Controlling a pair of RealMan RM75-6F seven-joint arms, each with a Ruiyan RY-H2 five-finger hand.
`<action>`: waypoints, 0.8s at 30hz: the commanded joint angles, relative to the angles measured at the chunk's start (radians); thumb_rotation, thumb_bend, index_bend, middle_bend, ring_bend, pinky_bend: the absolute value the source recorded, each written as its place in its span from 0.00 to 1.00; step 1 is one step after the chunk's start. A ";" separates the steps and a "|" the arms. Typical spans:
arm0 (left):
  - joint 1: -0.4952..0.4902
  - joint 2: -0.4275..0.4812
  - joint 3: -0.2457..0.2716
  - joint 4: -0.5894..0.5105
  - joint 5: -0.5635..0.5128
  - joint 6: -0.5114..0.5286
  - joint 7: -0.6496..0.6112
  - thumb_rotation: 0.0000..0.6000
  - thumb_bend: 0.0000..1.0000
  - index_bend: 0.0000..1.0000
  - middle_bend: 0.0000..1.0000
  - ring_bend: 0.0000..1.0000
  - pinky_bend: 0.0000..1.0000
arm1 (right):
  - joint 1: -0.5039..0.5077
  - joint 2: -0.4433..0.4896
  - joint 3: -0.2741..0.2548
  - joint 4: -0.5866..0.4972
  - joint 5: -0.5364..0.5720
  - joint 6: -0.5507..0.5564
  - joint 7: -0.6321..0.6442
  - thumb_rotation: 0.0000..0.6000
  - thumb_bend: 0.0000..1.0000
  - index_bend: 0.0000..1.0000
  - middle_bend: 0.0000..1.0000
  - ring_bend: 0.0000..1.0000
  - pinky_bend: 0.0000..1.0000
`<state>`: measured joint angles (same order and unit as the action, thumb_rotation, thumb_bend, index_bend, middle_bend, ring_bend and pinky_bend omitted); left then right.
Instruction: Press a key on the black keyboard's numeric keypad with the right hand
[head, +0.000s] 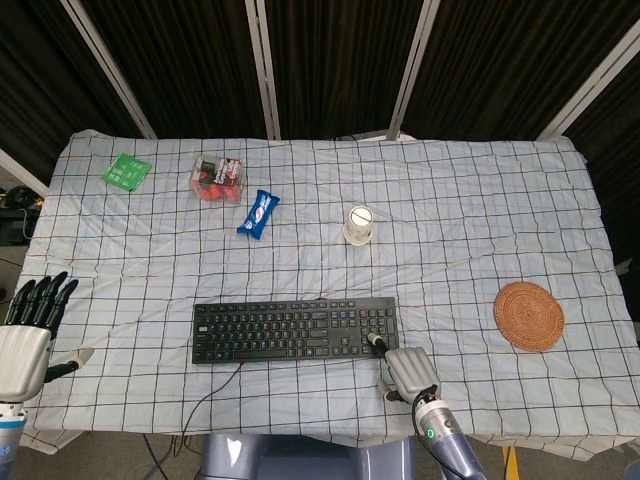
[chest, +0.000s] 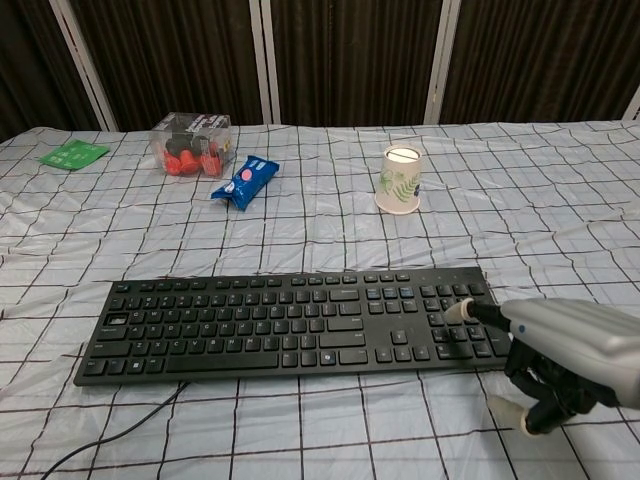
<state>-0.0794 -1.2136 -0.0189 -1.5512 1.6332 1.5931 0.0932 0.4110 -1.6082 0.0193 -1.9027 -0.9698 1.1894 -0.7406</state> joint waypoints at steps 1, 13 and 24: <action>0.000 0.000 0.000 0.000 -0.001 0.000 -0.001 1.00 0.06 0.00 0.00 0.00 0.00 | 0.006 0.021 0.016 -0.028 -0.037 0.028 0.006 1.00 0.40 0.08 0.89 0.84 0.71; 0.003 0.002 0.005 -0.001 0.007 0.002 0.000 1.00 0.06 0.00 0.00 0.00 0.00 | -0.059 0.256 -0.033 -0.124 -0.307 0.156 0.104 1.00 0.31 0.06 0.33 0.25 0.37; 0.014 0.008 0.019 -0.003 0.028 0.021 0.002 1.00 0.06 0.00 0.00 0.00 0.00 | -0.264 0.471 -0.153 0.057 -0.575 0.428 0.413 1.00 0.12 0.00 0.00 0.00 0.01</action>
<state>-0.0659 -1.2054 -0.0013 -1.5543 1.6601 1.6126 0.0945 0.2082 -1.1954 -0.1024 -1.9045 -1.4941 1.5603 -0.4149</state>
